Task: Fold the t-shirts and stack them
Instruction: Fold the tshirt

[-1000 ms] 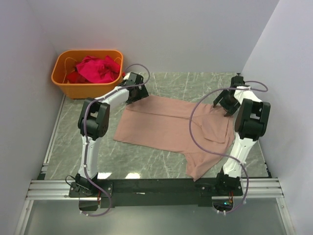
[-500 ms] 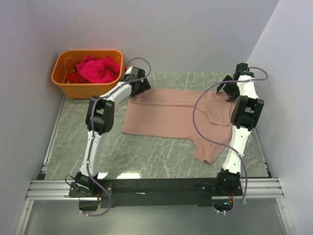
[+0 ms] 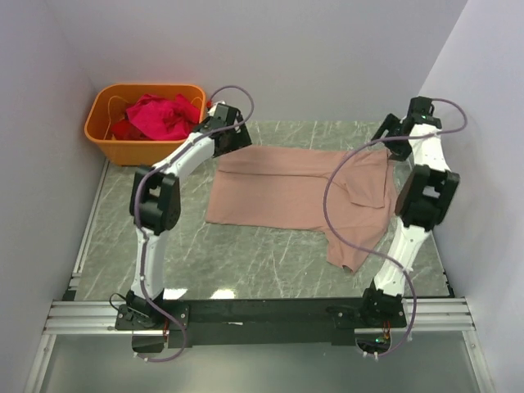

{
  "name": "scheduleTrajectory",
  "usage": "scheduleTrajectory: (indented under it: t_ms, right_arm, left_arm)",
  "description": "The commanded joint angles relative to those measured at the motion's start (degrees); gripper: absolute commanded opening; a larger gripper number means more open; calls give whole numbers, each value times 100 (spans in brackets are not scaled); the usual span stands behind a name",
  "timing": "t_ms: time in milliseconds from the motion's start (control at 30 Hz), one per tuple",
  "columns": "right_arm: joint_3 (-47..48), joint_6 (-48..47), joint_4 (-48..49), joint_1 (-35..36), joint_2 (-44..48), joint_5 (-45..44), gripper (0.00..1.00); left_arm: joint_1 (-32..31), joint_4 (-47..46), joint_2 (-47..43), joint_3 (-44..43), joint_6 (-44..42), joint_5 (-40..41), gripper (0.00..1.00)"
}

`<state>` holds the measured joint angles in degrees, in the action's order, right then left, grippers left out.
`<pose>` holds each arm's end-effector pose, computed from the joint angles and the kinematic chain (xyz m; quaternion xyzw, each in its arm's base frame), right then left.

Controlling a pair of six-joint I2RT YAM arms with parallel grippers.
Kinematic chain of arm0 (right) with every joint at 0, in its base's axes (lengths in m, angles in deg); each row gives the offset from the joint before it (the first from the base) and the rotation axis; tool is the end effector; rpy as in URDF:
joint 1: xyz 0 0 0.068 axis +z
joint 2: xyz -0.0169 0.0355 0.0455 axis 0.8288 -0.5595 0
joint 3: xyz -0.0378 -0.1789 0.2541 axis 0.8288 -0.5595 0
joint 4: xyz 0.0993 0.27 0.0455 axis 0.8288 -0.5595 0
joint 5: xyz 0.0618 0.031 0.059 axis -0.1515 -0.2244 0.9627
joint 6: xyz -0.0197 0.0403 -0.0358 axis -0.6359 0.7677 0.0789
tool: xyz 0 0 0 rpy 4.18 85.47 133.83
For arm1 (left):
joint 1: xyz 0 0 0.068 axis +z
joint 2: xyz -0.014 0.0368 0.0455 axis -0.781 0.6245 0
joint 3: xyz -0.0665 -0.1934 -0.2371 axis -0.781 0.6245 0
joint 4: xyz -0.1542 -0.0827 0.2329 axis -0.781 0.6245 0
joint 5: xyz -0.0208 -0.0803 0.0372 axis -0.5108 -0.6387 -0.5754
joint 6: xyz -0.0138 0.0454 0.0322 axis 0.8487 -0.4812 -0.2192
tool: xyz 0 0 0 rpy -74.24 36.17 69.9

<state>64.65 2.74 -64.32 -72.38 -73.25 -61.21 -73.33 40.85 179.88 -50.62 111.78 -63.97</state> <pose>0.5386 -0.1499 0.2565 0.2554 0.9199 0.1033 0.2792 0.5358 -0.2083 0.2477 -0.1662 0.9055 -0.1189 0.3720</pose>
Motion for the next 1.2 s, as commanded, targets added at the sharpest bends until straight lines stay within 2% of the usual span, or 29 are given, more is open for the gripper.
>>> scheduleTrajectory:
  t_ms: [0,33,67,100,133,267,367,533,667,833,900,1100,1133,1167]
  right_arm:
    - [-1025,67,528,58,1753,-393,88]
    - [-1379,146,685,154,2054,-525,88]
    - [-2122,277,748,190,2362,-674,88]
    - [-2538,601,818,225,2948,-833,88]
    - [-2969,734,1027,251,3258,-904,88]
    - [-4805,1122,1363,322,4586,-816,88]
    - [-5606,1254,1346,445,5483,-930,88]
    - [-6663,1439,1136,603,6881,-633,88]
    - [-7270,1351,583,603,7584,-816,87]
    - [-7789,1491,353,603,7998,-581,86]
    - [-7912,1527,274,612,8069,-466,85]
    - [-8071,1553,-148,761,8201,-430,83]
    - [-8079,1562,-270,814,8201,-465,83]
    - [-8088,1579,-324,875,8183,-561,82]
  left_arm:
    - [-377,35,-1363,522,-37,454,99]
    - [-404,53,-1783,1037,51,490,99]
    - [-439,53,-2005,1347,157,516,99]
    - [-456,45,-2225,1672,419,499,99]
    - [-457,-16,-2688,2354,508,447,99]
    - [-588,-315,-3859,3975,1062,332,100]
    - [-711,-412,-4554,4925,1440,174,99]
    - [-729,-325,-5275,6155,1986,428,99]
    - [-729,-360,-5189,6492,2240,630,99]
    - [-685,-439,-4548,6343,2618,885,84]
    - [-650,-465,-4259,6281,2697,982,82]
    - [-597,-518,-3625,6131,2733,1017,61]
    - [-597,-535,-3581,6123,2733,1017,49]
    - [-597,-570,-3554,6123,2742,1009,43]
